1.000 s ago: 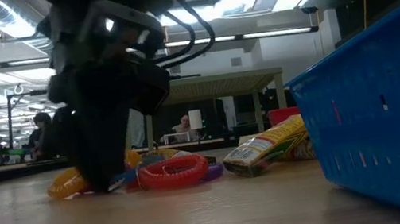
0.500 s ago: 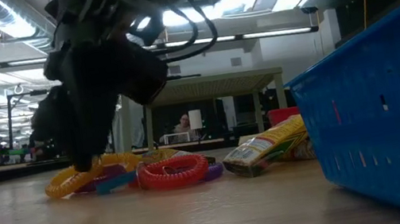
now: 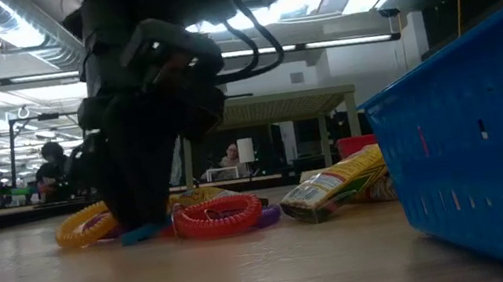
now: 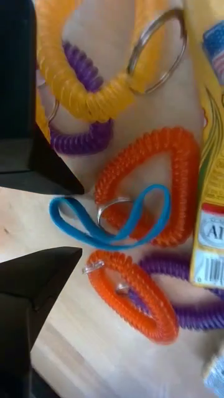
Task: Pick & Place Office Desk Supplies
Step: Put the blue rubber band into the red basket
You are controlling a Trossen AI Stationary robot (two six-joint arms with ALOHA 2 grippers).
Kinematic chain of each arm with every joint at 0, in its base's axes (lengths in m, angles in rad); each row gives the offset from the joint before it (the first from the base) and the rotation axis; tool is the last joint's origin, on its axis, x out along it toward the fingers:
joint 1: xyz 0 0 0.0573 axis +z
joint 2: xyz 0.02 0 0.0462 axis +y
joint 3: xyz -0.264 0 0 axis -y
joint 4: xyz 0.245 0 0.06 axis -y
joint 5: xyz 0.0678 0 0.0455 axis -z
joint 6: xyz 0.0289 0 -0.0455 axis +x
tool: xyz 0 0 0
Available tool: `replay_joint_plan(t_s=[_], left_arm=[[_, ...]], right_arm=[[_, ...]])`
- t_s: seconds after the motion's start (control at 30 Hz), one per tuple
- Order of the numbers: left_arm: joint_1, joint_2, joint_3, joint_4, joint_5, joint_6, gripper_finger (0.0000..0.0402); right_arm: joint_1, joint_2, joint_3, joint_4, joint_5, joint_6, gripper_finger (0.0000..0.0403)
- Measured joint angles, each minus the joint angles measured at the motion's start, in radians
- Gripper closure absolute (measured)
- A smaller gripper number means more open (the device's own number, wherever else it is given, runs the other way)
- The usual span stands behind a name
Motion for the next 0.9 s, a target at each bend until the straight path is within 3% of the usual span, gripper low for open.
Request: replay_joint_plan(t_s=[0.17,0.3,0.4,0.6,0.9], left_arm=[[-0.010,0.048,0.004,0.007,0.052,-0.012,0.0258],[-0.027,0.091,0.004,-0.011,0.028,0.033,0.0262],[-0.042,0.120,0.003,-0.046,0.025,0.080,0.0287],[-0.054,0.138,0.002,-0.057,0.040,0.167,0.0387],[-0.003,0.014,-0.008,0.052,0.147,0.193,0.0398]], right_arm=[[0.000,0.000,0.000,-0.004,0.000,0.008,0.0261],[0.000,0.000,0.000,-0.006,0.000,0.008,0.0261],[0.000,0.000,0.000,-0.006,0.000,0.009,0.0261],[0.000,0.000,0.000,-0.006,0.000,0.019,0.0261],[0.000,0.000,0.000,-0.006,0.000,0.019,0.0261]])
